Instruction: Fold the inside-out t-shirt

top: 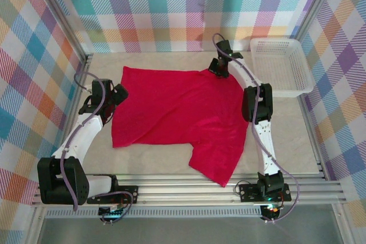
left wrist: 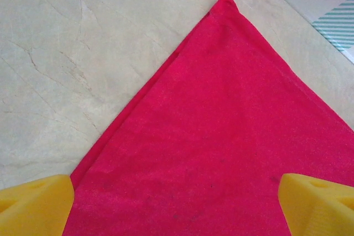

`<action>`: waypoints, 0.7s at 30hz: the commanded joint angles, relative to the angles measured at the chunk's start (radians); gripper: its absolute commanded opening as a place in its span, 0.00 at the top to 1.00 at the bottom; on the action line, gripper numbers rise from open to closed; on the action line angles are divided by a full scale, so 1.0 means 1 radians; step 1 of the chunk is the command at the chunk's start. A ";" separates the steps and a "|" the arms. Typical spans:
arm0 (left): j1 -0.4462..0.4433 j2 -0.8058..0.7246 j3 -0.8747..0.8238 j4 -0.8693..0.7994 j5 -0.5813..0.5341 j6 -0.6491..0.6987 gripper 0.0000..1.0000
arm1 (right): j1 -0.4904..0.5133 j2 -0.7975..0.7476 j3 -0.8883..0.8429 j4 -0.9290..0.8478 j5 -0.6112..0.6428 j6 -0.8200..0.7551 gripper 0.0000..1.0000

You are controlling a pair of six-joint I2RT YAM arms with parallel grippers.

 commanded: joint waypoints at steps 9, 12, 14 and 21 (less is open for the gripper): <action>-0.022 0.044 0.003 0.049 0.029 -0.036 0.08 | -0.066 0.409 0.523 0.567 -0.278 0.285 0.43; -0.037 0.035 0.003 0.050 0.016 -0.039 0.08 | -0.086 0.365 0.490 0.500 -0.381 0.257 0.42; -0.047 0.030 0.001 0.058 0.018 -0.045 0.08 | -0.083 0.285 0.421 0.404 -0.396 0.156 0.41; -0.084 0.025 0.004 0.056 0.023 -0.047 0.08 | -0.083 0.027 0.019 0.327 -0.307 -0.017 0.42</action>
